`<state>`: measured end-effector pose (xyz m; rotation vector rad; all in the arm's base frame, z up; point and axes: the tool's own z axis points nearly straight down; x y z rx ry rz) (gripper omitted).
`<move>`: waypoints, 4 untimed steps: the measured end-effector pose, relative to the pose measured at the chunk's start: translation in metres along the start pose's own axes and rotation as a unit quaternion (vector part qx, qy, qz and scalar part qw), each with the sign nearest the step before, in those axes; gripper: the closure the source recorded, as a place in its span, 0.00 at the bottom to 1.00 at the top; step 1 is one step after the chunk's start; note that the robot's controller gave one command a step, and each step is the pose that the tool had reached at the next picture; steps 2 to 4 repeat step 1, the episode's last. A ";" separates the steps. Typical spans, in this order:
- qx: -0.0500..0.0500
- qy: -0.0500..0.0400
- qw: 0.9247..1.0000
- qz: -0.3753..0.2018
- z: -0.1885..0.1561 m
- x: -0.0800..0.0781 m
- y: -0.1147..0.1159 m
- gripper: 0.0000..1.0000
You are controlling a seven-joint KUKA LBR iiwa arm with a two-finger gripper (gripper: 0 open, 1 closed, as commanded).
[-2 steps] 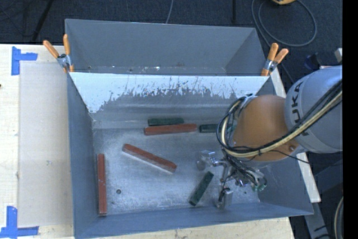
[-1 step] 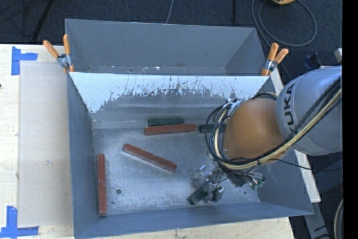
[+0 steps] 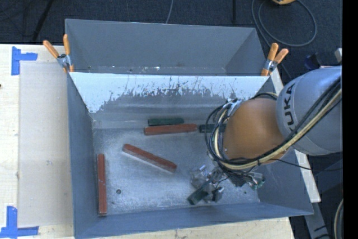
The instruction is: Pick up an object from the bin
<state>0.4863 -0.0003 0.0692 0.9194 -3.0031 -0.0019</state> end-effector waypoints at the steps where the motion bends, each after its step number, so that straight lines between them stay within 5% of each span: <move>1: 0.001 -0.002 1.000 0.012 -0.165 0.010 0.007 1.00; 4: 0.001 -0.002 1.000 0.012 -0.165 0.010 0.007 1.00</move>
Offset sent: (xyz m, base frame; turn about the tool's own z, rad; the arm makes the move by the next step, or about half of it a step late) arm 0.0000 0.0000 0.0000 0.0000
